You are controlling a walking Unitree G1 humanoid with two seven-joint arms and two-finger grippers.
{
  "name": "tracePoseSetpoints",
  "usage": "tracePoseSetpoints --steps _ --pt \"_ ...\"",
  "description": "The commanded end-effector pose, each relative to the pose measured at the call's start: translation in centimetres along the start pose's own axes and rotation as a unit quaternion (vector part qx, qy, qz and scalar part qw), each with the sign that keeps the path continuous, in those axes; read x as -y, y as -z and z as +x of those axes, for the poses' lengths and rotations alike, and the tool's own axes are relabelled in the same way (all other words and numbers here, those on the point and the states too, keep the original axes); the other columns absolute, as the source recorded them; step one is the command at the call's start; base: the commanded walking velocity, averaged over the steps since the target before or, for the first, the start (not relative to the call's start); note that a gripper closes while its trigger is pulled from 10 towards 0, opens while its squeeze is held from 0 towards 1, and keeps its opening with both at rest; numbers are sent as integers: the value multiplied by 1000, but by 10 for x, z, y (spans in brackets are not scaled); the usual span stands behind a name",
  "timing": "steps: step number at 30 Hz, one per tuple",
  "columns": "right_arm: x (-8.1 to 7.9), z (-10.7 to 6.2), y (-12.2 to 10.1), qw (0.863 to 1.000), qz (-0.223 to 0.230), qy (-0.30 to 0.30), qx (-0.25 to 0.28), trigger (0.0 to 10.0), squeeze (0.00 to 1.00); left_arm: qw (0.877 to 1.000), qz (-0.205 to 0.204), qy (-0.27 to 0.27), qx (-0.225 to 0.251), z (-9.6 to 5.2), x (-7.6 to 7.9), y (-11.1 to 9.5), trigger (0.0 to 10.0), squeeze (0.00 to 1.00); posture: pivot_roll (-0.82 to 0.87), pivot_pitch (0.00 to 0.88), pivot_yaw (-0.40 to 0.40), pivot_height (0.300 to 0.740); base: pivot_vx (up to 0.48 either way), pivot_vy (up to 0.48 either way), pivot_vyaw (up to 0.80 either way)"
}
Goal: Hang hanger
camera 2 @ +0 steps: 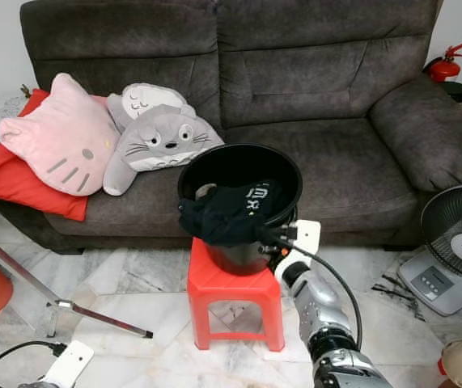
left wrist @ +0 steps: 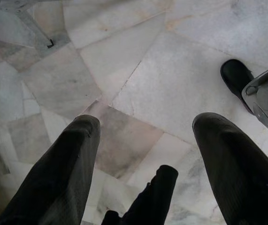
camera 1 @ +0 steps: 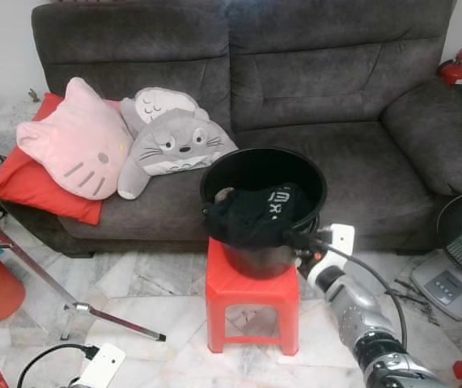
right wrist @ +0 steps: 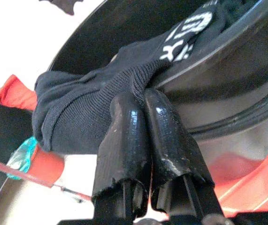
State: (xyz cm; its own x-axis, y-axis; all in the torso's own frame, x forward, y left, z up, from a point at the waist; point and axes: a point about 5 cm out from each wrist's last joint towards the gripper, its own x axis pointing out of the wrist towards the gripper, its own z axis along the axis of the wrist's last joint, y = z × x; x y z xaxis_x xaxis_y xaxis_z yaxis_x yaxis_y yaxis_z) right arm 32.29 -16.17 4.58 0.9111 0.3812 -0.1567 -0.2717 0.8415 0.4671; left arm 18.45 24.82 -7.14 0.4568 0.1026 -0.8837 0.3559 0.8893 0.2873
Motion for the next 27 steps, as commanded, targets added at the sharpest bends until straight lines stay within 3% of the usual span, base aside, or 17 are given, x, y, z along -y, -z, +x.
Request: tracePoseSetpoints --steps 1,9,12,18,22,27 --pt "-4 8 -36 997 -29 2 72 0 0 1000 8 -9 -13 -1 -7 6 10000 0 -219 0 107 740 0 0 0" --pt "-34 21 -82 986 -80 -46 141 0 0 1000 7 -10 -13 -1 -7 7 10000 0 -214 0 102 740 0 0 0" --pt "-53 24 -111 972 -141 -60 178 0 0 1000 7 -10 -13 -1 -6 7 10000 0 -219 0 100 740 0 0 0" --pt "-84 16 -155 943 -213 -94 237 0 0 1000 4 -8 -12 -1 -4 7 10000 0 -228 0 93 740 0 0 0" --pt "-89 2 -186 928 -236 -79 276 0 0 1000 4 -8 -13 -1 -3 8 10000 0 -235 0 94 740 0 0 0" --pt "-105 -8 -205 912 -280 -107 278 0 0 1000 3 -7 -14 -1 -2 8 10000 0 -242 0 94 740 0 0 0"
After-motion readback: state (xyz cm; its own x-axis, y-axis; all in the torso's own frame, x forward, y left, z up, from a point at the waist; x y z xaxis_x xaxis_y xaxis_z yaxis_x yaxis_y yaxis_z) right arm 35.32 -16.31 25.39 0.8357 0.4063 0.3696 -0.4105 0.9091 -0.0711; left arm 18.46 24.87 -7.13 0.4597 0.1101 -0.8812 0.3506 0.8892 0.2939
